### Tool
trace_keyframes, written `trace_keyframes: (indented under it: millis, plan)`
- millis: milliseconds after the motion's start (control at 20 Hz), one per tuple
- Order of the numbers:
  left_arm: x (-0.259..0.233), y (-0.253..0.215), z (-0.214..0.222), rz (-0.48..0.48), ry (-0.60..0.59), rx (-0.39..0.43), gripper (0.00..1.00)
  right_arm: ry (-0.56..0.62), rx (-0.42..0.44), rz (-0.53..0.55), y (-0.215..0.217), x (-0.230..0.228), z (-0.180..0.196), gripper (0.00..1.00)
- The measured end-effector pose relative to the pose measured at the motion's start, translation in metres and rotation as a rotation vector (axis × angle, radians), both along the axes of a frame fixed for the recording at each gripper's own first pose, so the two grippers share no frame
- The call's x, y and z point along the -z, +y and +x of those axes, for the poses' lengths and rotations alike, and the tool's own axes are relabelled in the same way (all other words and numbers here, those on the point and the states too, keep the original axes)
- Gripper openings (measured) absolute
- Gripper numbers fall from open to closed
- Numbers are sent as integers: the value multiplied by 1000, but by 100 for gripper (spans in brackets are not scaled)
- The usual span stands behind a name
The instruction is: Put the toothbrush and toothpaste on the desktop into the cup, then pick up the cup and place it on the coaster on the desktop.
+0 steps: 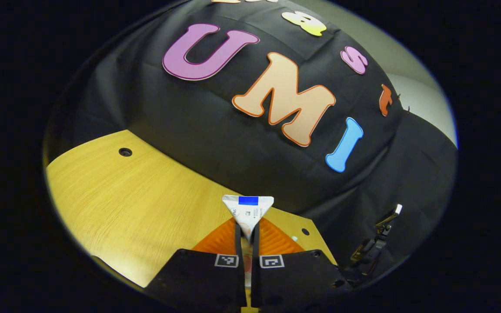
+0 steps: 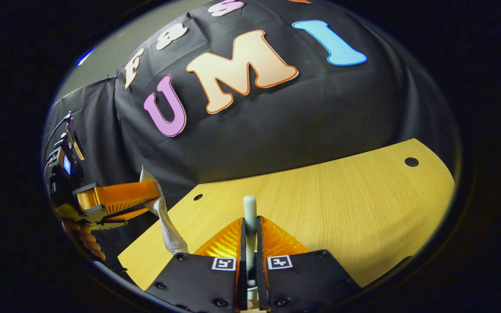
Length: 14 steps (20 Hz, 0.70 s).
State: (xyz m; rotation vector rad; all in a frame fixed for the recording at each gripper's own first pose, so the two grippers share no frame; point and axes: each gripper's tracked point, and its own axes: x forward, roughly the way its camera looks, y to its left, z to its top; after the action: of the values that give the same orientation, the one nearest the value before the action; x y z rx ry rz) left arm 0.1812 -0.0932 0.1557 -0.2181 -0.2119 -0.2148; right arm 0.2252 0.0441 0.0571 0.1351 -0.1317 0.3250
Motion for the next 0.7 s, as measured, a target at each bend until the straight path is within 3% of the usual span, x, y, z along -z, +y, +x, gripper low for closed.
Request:
trace_keyframes:
  millis: [100,150,200,350,700]
  plan:
    - [4,-12,5,22,-5,22,3,4,0,-14,-4,5,-2,12]
    - [6,-18,6,32,-7,36,3,3,0,-30,-7,6,-6,5]
    - [10,-24,7,42,-3,49,3,-3,11,-52,-12,7,-11,21]
    - [20,-35,9,76,7,59,3,-50,73,-100,-37,-4,-27,97]
    - [36,-56,17,124,14,66,3,-32,216,-120,-112,5,-69,98]
